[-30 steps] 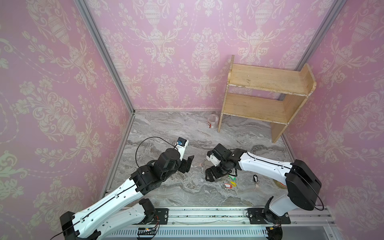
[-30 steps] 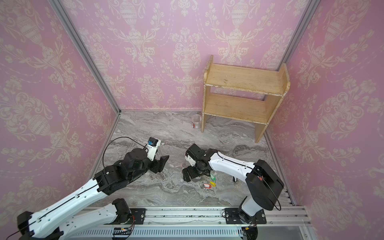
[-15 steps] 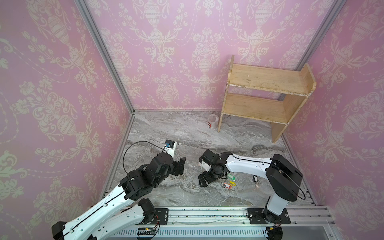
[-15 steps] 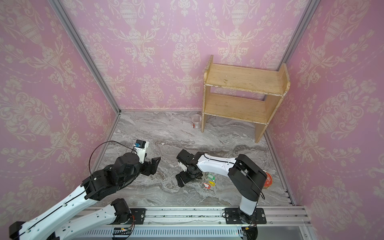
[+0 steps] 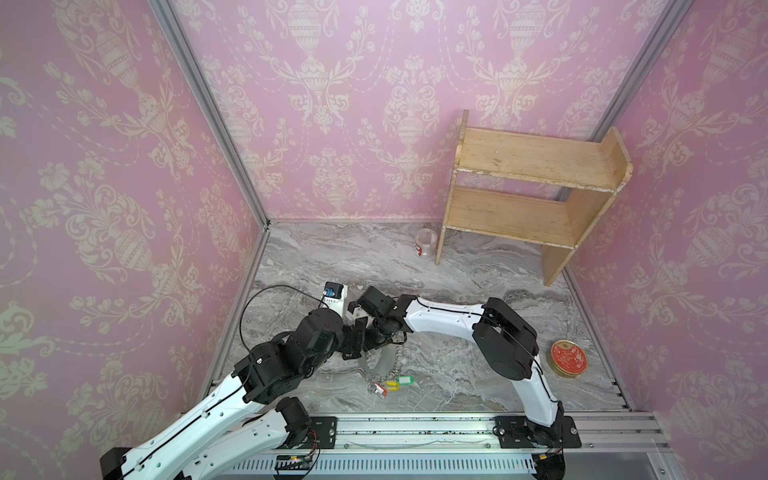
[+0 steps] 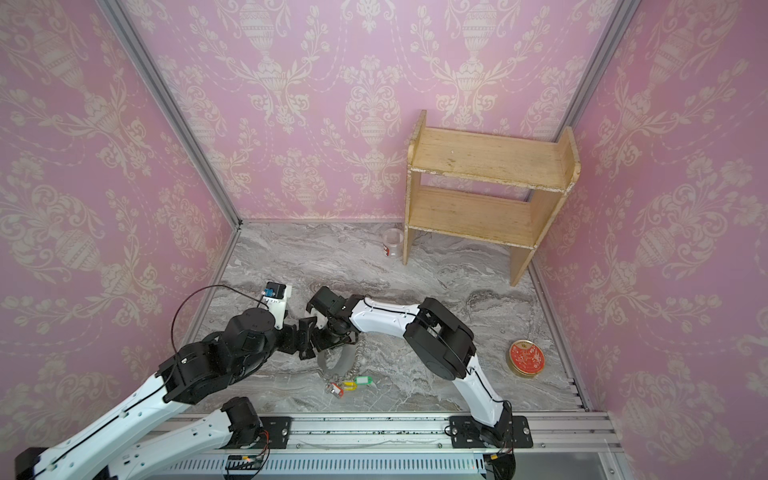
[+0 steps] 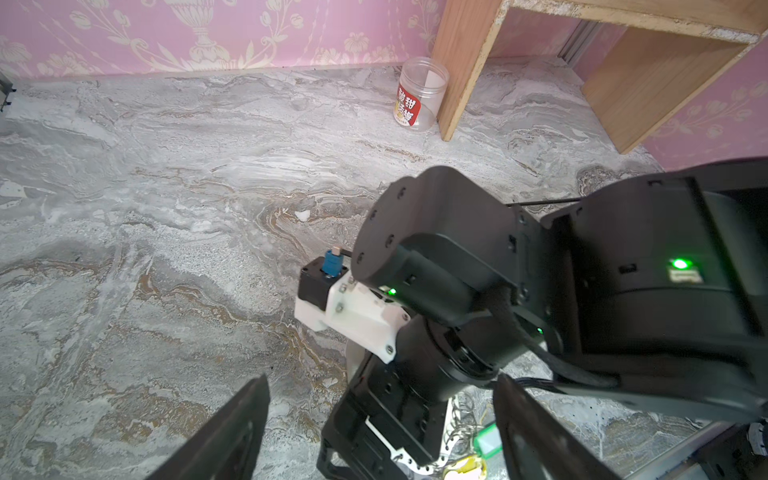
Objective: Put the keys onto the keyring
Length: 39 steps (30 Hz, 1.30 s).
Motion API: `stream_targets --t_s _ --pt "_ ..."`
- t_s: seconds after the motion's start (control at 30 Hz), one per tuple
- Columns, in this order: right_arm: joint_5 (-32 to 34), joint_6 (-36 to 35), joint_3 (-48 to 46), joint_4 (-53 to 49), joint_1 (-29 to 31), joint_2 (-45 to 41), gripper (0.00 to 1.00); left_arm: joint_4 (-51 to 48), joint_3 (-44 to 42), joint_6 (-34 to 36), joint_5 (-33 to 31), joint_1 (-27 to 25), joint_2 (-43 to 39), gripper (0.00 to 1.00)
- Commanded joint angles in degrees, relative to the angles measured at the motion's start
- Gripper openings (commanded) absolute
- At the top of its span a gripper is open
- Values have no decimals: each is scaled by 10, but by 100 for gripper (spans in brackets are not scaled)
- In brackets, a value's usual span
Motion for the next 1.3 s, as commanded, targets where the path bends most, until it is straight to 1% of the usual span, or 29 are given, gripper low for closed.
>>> stream_targets --t_s 0.0,0.07,0.2,0.27,0.33,0.4,0.47,0.5,0.57,0.7,0.9,1.1,1.27 --pt "9 -30 -1 -38 -25 -18 100 -22 19 -15 9 5 4 87" --pt "30 -52 -29 -58 -36 -63 100 -33 17 -16 9 5 3 86" --pt "102 -96 -96 -115 -44 -161 100 -27 -4 -37 20 5 5 86" --pt "124 -108 -123 -129 -46 -187 100 -13 -20 -54 31 5 12 86" --pt "137 -121 -137 -133 -53 -190 100 4 -35 -72 39 5 24 85" --pt "169 -139 -121 -146 -62 -172 100 15 -41 -86 49 4 45 84" --pt "236 -167 -79 -166 -63 -141 100 18 -41 -98 53 4 62 84" --pt "258 -181 -52 -179 -64 -118 100 20 -40 -101 53 4 68 84" --pt "281 -200 -5 -194 -64 -72 100 21 -39 -107 49 4 68 84" --pt "271 -206 41 -187 -61 -18 100 -1 -39 -118 31 3 44 83" --pt "280 -204 65 -170 -45 5 100 -26 -46 -129 17 3 13 83" --pt "324 -210 97 -187 -10 36 100 -27 -48 -131 20 3 11 83" --pt "381 -213 102 -209 -5 64 100 -30 -54 -135 24 3 0 82"
